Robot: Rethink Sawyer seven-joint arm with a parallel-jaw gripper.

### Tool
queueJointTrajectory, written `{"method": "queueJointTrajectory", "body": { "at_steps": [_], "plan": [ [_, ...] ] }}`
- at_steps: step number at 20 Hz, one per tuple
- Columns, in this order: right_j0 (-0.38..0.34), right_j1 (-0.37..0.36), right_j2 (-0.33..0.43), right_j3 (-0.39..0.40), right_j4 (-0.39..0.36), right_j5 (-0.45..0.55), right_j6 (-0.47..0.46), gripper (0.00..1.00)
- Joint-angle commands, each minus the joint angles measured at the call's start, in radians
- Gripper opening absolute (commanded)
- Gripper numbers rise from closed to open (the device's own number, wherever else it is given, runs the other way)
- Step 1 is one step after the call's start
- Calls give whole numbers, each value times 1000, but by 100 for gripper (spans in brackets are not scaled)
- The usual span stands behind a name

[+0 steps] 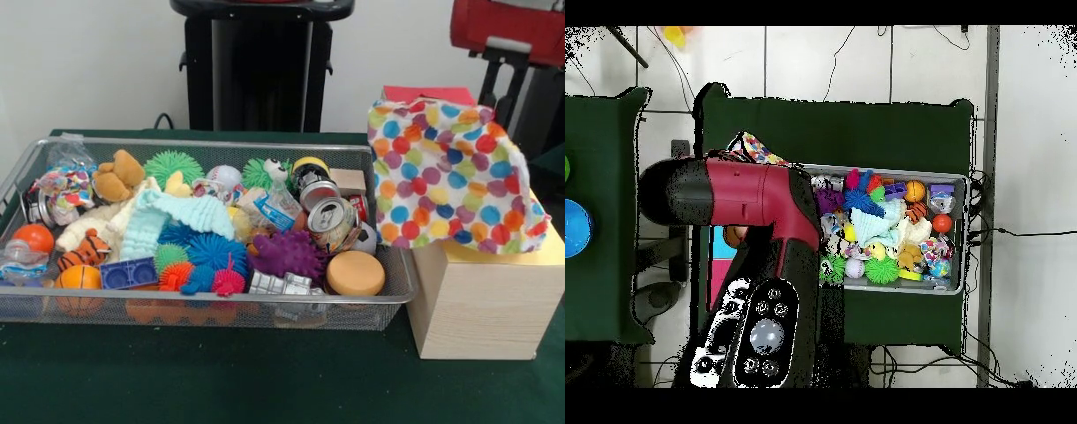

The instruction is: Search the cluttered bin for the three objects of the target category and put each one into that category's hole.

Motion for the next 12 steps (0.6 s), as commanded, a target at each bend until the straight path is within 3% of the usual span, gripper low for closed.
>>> {"method": "queueJointTrajectory", "body": {
  "at_steps": [1,12],
  "plan": [
    [-37,75,115,92,-13,-53,77,0],
    [34,68,67,84,14,41,173,0]
  ]
}}
